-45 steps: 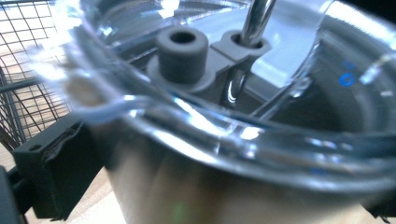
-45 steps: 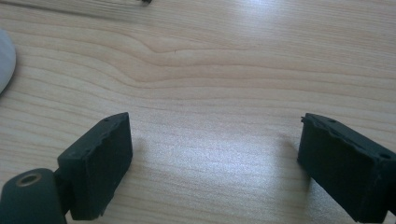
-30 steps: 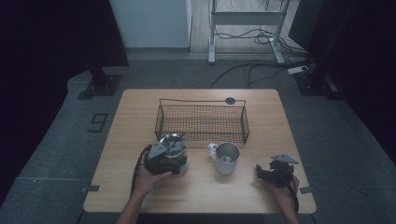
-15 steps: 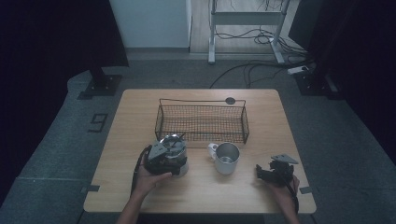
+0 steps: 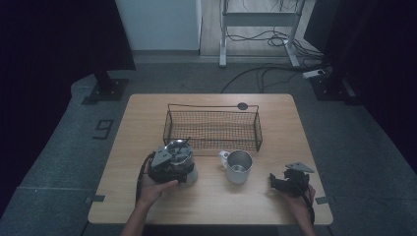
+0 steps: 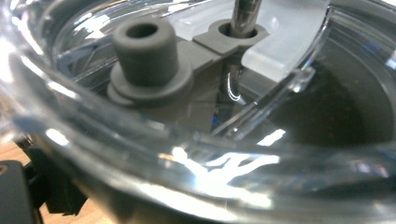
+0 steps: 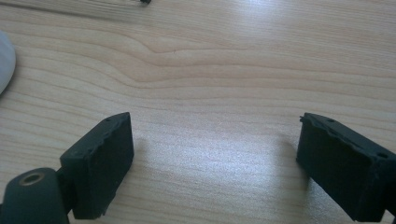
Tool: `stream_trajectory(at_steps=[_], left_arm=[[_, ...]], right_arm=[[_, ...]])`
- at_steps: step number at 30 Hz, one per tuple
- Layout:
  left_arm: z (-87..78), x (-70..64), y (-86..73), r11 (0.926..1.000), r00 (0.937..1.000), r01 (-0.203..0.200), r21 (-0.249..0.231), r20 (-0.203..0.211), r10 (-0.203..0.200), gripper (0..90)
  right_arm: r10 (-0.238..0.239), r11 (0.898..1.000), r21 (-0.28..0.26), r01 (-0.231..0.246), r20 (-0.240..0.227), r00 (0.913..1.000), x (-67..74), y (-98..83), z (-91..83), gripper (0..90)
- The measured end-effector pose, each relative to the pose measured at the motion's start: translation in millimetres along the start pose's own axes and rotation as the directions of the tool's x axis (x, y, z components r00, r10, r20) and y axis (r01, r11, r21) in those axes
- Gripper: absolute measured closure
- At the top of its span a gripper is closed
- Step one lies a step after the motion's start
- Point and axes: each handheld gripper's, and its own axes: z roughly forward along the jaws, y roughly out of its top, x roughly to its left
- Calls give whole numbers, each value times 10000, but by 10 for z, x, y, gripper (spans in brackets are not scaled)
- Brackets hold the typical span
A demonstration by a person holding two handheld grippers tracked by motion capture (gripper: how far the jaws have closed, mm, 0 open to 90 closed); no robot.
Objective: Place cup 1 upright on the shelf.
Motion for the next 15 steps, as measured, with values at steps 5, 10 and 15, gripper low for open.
stream_trajectory(at_steps=[5, 10, 15], left_arm=[[-83, 10, 58, 9996, 9999, 18, -292, -114, -21, 40], [-107, 18, 133, 9995, 9999, -105, -292, -101, 102, 40], [-131, 10, 234, 9988, 9999, -157, -465, -11, 157, 40]], right_arm=[[0, 10000, -1, 0, 2, 10000, 0, 0, 0, 107], [-3, 10000, -10, 3, 10, 10000, -1, 0, 0, 110], [26, 10000, -31, -26, 30, 10000, 0, -1, 0, 114]])
